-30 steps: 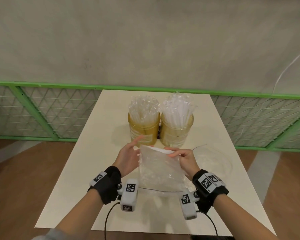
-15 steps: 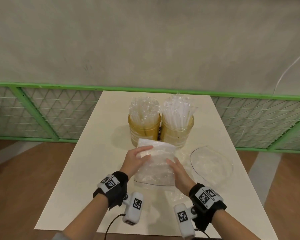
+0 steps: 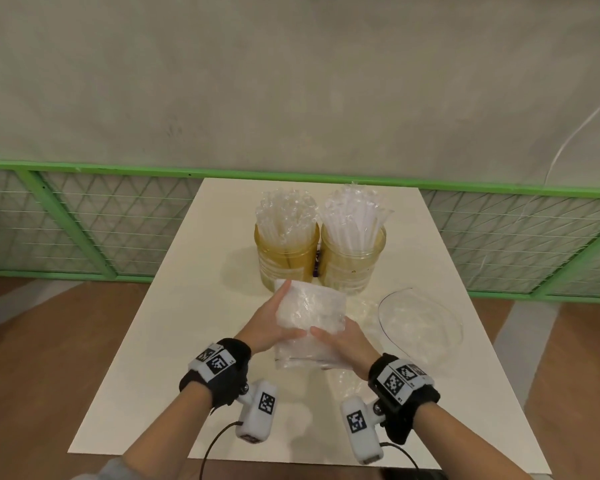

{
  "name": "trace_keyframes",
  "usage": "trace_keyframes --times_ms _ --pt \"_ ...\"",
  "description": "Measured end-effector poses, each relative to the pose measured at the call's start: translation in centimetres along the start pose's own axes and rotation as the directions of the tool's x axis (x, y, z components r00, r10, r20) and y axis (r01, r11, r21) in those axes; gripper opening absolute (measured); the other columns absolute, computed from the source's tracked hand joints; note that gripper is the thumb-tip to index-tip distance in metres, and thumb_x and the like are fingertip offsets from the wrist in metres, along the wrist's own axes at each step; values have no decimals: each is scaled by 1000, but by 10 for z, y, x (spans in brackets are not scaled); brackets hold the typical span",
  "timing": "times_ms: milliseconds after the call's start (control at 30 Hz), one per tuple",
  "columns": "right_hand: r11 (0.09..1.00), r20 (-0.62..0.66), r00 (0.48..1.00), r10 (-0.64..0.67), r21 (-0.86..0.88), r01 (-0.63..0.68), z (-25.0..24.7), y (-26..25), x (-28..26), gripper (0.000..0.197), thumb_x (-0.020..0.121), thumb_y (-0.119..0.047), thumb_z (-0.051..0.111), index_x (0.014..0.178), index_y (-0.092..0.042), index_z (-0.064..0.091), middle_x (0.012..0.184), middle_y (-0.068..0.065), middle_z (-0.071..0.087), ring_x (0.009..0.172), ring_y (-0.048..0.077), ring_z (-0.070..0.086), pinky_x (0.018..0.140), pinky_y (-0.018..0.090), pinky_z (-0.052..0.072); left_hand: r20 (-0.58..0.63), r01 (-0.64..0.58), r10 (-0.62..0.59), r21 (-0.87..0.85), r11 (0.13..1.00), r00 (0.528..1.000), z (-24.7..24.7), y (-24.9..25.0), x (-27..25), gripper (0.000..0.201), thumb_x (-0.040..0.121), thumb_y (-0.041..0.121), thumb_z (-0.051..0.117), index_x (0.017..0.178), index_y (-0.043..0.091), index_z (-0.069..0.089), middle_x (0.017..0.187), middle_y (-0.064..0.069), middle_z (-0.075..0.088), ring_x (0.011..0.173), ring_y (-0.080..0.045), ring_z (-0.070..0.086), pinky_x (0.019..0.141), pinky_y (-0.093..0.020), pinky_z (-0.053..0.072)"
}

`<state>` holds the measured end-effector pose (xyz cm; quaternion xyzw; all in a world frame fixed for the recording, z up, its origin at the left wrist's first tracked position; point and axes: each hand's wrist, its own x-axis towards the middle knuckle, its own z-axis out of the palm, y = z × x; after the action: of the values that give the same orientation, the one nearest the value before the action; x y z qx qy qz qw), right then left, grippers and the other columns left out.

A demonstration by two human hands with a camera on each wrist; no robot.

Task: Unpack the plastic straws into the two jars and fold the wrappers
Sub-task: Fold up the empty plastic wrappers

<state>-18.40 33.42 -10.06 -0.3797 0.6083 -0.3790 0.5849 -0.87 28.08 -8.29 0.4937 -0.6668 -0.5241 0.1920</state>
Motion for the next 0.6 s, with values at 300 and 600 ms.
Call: trace_keyframes --times_ms 300,600 --pt "985 -241 968 -66 137 101 1 20 7 43 72 -26 80 109 -16 63 104 2 70 98 20 67 90 39 53 69 62 -37 -393 918 997 3 -8 -14 56 77 16 73 122 43 55 138 -2 48 120 -22 54 92 -44 52" --pt "995 -432 896 104 52 -90 3 27 36 63 84 -46 63 131 -7 47 130 6 53 121 27 51 105 44 41 173 109 -72 -215 971 982 4 -17 -12 83 75 8 75 143 29 33 132 6 52 109 -20 61 100 -37 47"
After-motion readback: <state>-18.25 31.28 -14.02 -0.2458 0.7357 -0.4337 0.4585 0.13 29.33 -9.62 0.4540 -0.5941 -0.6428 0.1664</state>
